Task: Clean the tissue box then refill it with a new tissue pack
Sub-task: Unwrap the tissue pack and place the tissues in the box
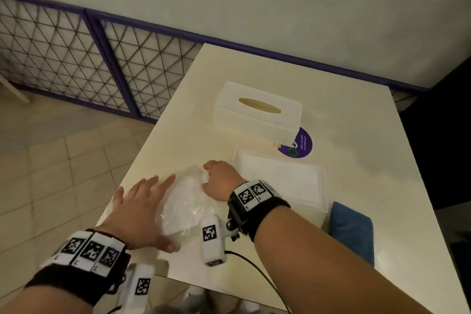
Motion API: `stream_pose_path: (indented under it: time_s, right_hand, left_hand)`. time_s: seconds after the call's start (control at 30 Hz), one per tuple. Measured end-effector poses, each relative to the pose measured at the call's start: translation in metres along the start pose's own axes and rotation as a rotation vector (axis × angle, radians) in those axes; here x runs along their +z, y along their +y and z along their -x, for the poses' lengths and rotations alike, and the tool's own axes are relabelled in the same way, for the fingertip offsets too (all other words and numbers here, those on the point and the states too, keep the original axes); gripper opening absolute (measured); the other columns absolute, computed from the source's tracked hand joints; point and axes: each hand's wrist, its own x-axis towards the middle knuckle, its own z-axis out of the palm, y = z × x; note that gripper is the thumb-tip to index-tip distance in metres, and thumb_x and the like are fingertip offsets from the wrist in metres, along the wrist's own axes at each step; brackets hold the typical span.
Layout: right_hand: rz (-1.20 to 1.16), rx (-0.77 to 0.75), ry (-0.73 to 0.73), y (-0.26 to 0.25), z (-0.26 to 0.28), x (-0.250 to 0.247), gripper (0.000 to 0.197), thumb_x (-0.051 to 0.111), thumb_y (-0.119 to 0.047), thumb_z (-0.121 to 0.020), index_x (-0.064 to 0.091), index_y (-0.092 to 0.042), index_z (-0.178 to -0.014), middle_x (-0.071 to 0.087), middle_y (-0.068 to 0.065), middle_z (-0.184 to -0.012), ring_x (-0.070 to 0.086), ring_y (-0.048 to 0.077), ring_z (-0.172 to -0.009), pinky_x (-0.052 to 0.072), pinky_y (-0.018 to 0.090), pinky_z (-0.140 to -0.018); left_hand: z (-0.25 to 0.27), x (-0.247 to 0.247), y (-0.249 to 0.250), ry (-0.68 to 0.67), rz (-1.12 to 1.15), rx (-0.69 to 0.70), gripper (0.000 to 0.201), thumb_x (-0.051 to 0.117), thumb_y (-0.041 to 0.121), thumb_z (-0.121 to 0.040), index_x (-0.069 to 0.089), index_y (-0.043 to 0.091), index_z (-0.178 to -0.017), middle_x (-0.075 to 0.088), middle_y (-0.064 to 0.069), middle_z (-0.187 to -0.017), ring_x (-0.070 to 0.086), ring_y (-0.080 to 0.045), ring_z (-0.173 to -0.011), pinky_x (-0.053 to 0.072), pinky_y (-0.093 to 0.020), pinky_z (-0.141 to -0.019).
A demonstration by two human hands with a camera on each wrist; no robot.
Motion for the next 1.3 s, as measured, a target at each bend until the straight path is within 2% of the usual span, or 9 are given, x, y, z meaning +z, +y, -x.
stream_pose_path:
  time_s: [0.27,0.4,0.53,0.57,0.67,0.87,1.17,1.23,1.3]
  right_hand:
    - [0.053,0.045,-0.004,-0.011,0.003,0.007,0.049,0.059,-0.024,-0.088,0.045,-0.017,-0.134,0.040,0.009,-0.137,0.053,0.026,-0.119,0.042,0.034,-0.103]
    - [0.004,0.026,0.004,-0.018,0.007,0.004,0.043,0.062,-0.019,-0.084,0.050,-0.011,-0.124,0.052,0.006,-0.118,0.055,0.026,-0.115,0.046,0.029,-0.089]
    - [-0.057,0.106,-0.040,-0.025,0.013,0.006,0.019,0.066,-0.026,-0.082,0.055,-0.011,-0.079,0.050,0.001,-0.080,0.057,0.024,-0.088,0.046,0.029,-0.071]
    - [-0.099,0.132,-0.063,-0.026,0.015,0.006,0.021,0.066,-0.029,-0.081,0.057,-0.011,-0.079,0.055,0.002,-0.080,0.060,0.025,-0.087,0.050,0.031,-0.073]
    - [-0.178,0.100,-0.057,-0.026,0.019,0.006,0.035,0.063,-0.029,-0.084,0.061,-0.007,-0.112,0.065,0.009,-0.112,0.062,0.027,-0.103,0.053,0.039,-0.091]
    - [-0.179,-0.031,0.104,-0.041,0.027,-0.003,0.045,0.060,-0.028,-0.088,0.050,-0.008,-0.127,0.058,0.010,-0.126,0.057,0.029,-0.112,0.048,0.035,-0.093]
    - [0.107,-0.196,0.334,-0.063,0.062,-0.070,0.049,0.055,-0.029,-0.092,0.044,-0.016,-0.138,0.058,0.009,-0.133,0.056,0.029,-0.118,0.046,0.032,-0.092]
    - [0.165,-0.231,0.403,-0.060,0.079,-0.094,0.046,0.055,-0.030,-0.092,0.046,-0.018,-0.135,0.059,0.008,-0.130,0.057,0.028,-0.115,0.045,0.030,-0.087]
    - [0.198,-0.249,0.462,-0.052,0.096,-0.117,0.043,0.057,-0.032,-0.091,0.049,-0.020,-0.132,0.063,0.006,-0.122,0.058,0.027,-0.110,0.043,0.028,-0.082]
  left_hand:
    - [-0.002,0.020,-0.002,0.094,-0.021,0.009,0.145,0.069,0.082,-0.043,-0.027,0.042,-0.144,-0.001,0.000,-0.160,0.005,-0.023,-0.147,0.000,-0.054,-0.118]
    - [-0.002,0.025,-0.006,0.117,-0.004,0.008,0.142,0.068,0.082,-0.045,-0.029,0.044,-0.142,0.000,0.001,-0.160,0.006,-0.023,-0.147,0.000,-0.054,-0.118]
    - [0.001,0.025,-0.006,0.151,-0.002,-0.013,0.141,0.065,0.084,-0.046,-0.030,0.044,-0.142,-0.002,0.001,-0.160,0.006,-0.023,-0.147,0.002,-0.054,-0.117]
    - [0.001,0.025,-0.006,0.164,0.003,-0.020,0.142,0.064,0.085,-0.045,-0.033,0.044,-0.140,-0.002,0.000,-0.160,0.006,-0.023,-0.147,0.004,-0.054,-0.117]
    - [0.005,0.026,-0.008,0.217,0.039,-0.038,0.144,0.061,0.089,-0.040,-0.041,0.046,-0.133,0.000,-0.002,-0.161,0.012,-0.023,-0.145,0.012,-0.049,-0.115]
    - [0.017,0.026,-0.017,0.272,0.138,-0.121,0.146,0.057,0.094,-0.036,-0.041,0.045,-0.133,0.004,-0.002,-0.161,0.019,-0.028,-0.142,0.025,-0.050,-0.108]
    - [0.020,0.020,-0.017,0.215,0.240,-0.235,0.142,0.064,0.086,-0.044,-0.028,0.044,-0.143,0.003,-0.003,-0.161,0.013,-0.029,-0.145,0.019,-0.055,-0.112]
    - [0.017,0.012,-0.012,0.139,0.226,-0.277,0.145,0.064,0.088,-0.042,-0.025,0.039,-0.146,-0.004,-0.007,-0.162,0.004,-0.032,-0.147,0.010,-0.060,-0.114]
    - [0.014,-0.005,-0.001,0.187,0.268,-0.239,0.146,0.062,0.090,-0.042,-0.023,0.035,-0.148,-0.008,-0.009,-0.162,-0.003,-0.032,-0.148,0.002,-0.060,-0.115]
